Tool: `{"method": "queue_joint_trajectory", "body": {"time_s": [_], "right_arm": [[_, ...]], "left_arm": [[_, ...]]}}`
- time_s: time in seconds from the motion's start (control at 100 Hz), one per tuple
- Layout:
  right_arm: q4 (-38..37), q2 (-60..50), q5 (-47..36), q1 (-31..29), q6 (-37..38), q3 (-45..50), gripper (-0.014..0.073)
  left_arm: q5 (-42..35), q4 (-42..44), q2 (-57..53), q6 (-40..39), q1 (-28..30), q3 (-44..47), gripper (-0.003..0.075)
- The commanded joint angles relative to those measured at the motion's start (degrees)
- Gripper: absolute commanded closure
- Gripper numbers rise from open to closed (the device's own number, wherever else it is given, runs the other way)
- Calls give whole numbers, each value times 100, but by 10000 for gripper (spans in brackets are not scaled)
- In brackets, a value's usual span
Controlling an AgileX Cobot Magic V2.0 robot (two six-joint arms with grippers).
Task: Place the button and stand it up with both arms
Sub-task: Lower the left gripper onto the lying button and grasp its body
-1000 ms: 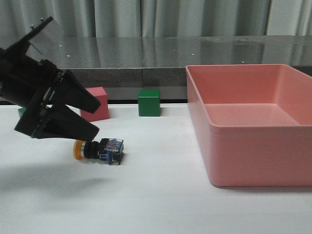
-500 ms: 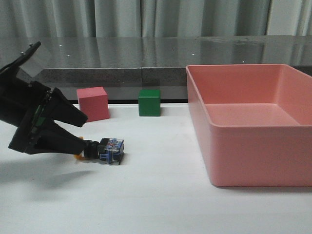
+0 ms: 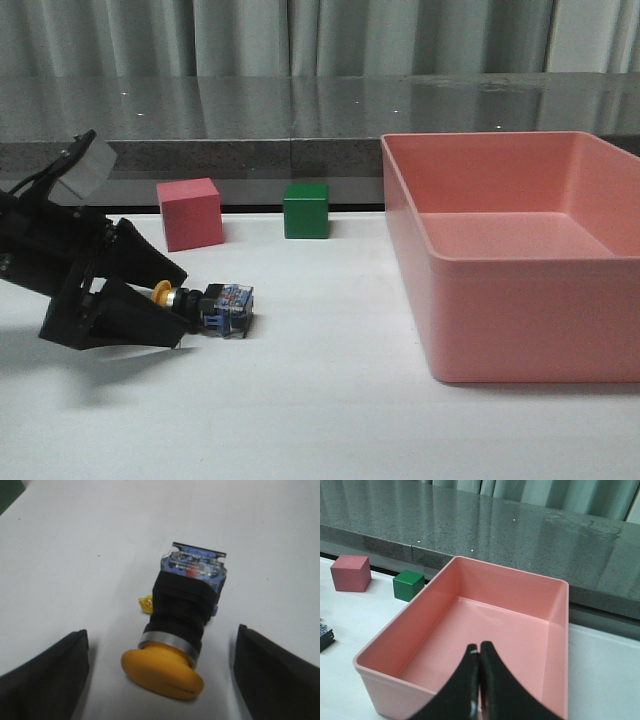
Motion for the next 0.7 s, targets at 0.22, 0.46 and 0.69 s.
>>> {"method": "queue_joint_trajectory", "body": {"time_s": [0.22,0.46,0.69], "right_arm": [[82,27,-379,-34,20,-163,655],[82,27,-391,-34,20,-163,655],[82,27,-402,-34,20,-163,655]], "left_arm": [[398,-283,-203,23,7,-108,152],[385,-283,-203,23,-105,-108,169],[257,-283,-198,130,-191,-108,362]]}}
